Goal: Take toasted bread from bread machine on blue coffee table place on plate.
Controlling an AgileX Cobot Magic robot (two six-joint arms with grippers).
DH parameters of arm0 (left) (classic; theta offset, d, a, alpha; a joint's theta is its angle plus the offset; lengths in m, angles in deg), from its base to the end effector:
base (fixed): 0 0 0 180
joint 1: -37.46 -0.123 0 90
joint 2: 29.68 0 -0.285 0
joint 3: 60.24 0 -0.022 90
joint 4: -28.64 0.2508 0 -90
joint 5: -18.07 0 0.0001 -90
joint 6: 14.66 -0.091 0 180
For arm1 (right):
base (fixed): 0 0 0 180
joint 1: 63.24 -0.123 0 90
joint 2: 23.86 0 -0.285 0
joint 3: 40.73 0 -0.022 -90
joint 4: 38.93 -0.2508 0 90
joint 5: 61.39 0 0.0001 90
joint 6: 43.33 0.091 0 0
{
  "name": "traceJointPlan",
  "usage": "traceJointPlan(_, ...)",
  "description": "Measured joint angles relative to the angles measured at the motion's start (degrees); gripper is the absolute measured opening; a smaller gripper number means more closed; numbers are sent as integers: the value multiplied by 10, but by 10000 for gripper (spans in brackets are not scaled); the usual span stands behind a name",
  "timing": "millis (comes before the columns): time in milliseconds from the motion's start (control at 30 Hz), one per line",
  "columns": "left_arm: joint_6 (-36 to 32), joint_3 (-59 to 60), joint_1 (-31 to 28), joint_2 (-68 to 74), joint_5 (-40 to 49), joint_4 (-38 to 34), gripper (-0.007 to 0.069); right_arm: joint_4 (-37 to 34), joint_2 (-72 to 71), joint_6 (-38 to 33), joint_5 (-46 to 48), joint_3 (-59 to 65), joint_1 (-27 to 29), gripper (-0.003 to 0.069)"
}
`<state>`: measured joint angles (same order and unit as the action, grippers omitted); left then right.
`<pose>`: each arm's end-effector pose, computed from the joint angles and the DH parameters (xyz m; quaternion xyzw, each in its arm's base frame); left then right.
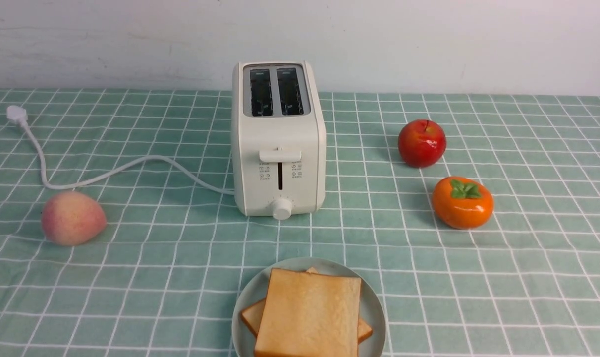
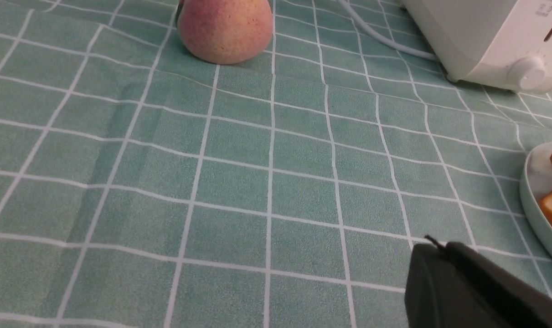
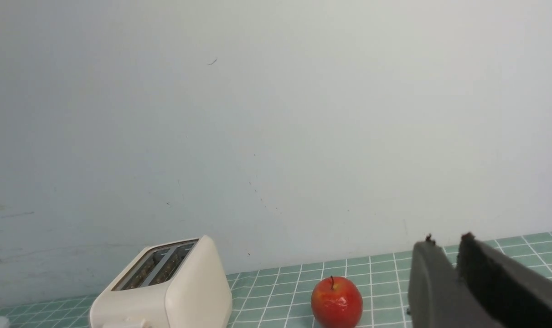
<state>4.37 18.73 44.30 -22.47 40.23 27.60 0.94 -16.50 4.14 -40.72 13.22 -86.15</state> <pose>0.0519 -0.0069 0.1687 -0.0909 0.8056 -0.1385 0.5688 0.0203 -0.0138 0.3184 0.0155 0.6277 0.1476 0.7642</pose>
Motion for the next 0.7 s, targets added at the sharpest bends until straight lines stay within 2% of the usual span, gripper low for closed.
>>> traceJointPlan(633,0,0,0,0,0,0,1,0,0,0,0,0,0,104)
traceJointPlan(700,0,0,0,0,0,0,3,-24,0,-11,-5,0,0,105)
